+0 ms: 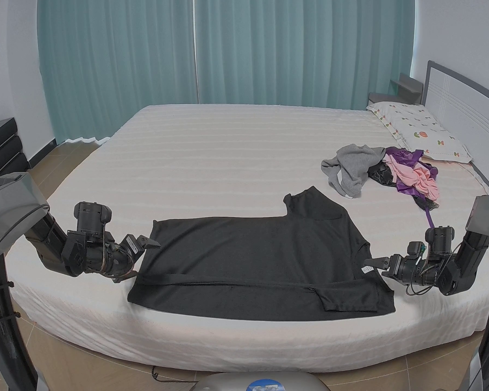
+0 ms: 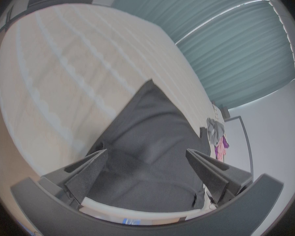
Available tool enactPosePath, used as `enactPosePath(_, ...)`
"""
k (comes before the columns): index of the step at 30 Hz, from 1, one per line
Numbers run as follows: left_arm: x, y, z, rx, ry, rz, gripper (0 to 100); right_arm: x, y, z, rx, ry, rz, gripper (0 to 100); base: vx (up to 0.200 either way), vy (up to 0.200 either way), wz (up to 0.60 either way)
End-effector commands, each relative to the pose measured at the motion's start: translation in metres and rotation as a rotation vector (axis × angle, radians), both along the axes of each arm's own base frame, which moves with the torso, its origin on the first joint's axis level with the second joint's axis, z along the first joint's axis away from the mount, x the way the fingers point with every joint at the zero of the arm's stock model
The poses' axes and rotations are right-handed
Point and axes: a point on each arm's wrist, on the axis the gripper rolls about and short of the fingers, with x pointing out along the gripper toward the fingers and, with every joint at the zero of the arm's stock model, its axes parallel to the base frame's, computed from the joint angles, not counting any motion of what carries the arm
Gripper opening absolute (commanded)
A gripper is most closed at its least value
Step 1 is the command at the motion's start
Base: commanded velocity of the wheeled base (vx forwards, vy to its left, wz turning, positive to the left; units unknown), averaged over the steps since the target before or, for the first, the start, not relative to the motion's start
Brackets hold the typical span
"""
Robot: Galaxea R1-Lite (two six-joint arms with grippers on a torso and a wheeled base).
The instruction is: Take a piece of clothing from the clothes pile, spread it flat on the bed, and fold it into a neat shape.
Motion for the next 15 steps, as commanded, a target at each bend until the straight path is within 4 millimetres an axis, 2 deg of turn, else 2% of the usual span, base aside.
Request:
enactPosePath(1, -0.005, -0.001, 0.008, -0.019, 0.021, -0.056, 100, 0.000, 0.002, -0.001, 0.001, 0.003, 0.007, 100, 0.000, 0.000, 0.00)
enactPosePath(7, -0.010, -0.006, 0.000, 0.009, 0.082, -0.121, 100, 0.000, 0.003, -0.002, 0.000, 0.006, 0.010, 100, 0.000, 0.000, 0.00)
enactPosePath(15, 0.004, -0.024, -0.010, 0.055, 0.136, -0.147, 100, 0.001, 0.003, -0.003, -0.001, 0.006, 0.010, 100, 0.000, 0.000, 0.00)
